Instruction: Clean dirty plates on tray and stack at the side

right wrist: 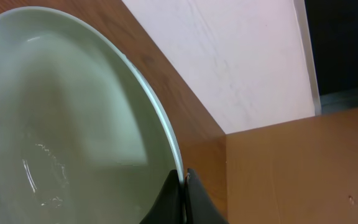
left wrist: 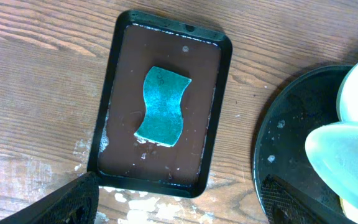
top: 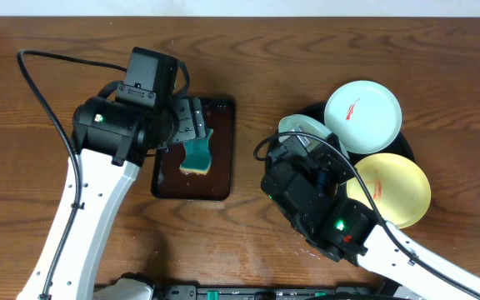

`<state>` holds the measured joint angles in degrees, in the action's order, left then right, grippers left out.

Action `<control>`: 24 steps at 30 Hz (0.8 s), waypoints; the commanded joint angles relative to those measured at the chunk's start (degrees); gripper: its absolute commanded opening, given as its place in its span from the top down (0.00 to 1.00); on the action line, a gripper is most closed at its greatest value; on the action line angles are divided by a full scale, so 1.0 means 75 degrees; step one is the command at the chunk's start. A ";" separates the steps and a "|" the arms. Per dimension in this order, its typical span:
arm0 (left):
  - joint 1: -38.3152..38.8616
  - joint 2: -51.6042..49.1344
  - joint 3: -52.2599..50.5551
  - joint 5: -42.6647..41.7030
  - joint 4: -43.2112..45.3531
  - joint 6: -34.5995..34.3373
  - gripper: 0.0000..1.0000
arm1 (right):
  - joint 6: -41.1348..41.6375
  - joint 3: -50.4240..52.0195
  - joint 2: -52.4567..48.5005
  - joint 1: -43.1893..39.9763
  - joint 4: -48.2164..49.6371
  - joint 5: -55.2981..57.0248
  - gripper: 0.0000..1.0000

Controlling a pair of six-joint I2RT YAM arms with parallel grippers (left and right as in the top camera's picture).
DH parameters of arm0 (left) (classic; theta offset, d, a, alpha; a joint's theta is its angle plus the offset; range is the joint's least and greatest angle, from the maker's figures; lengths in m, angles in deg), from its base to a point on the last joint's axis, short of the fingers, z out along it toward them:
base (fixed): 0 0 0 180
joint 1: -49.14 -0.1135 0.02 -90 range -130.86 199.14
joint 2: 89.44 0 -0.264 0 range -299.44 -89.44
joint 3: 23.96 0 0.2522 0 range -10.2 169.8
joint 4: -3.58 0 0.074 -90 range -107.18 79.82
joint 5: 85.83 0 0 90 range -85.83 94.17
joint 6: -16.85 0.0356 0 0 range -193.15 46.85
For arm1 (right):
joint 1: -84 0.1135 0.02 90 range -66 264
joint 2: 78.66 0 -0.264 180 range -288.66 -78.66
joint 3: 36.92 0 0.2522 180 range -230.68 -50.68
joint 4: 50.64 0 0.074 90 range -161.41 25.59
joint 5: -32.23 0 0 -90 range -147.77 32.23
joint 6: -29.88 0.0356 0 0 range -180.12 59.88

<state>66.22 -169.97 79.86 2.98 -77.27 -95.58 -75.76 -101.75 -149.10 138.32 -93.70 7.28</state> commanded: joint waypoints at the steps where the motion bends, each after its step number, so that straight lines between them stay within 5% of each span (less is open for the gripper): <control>1: -0.0003 -0.0003 0.0020 0.0017 -0.0020 0.0044 0.16 | 0.0160 -0.0204 0.0105 0.0055 0.0023 0.0117 0.99; 5: -0.0003 -0.0003 0.0020 0.0017 -0.0020 0.0044 0.16 | 0.1279 -0.0198 0.0105 -0.0172 -0.0032 -0.0589 0.99; 9: -0.0003 -0.0003 0.0020 0.0017 -0.0020 0.0044 0.16 | 0.2871 -0.0143 0.0003 -0.1542 -0.0038 -0.3643 0.99; 13: -0.0003 -0.0003 0.0020 0.0017 -0.0020 0.0044 0.16 | 0.3261 -0.0233 0.0236 -0.4654 -0.0015 -0.8650 0.99; 16: -0.0003 -0.0003 0.0020 0.0017 -0.0020 0.0047 0.16 | 0.3567 -0.0289 0.0361 -0.6615 0.0000 -1.0436 0.99; 24: -0.0003 -0.0003 0.0020 0.0017 -0.0020 0.0044 0.16 | 0.4403 -0.0289 -0.0181 -1.1328 0.0157 -1.0946 0.99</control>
<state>66.22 -169.97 79.86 2.98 -77.27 -95.58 -47.61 -102.54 -148.66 62.46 -93.27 -69.19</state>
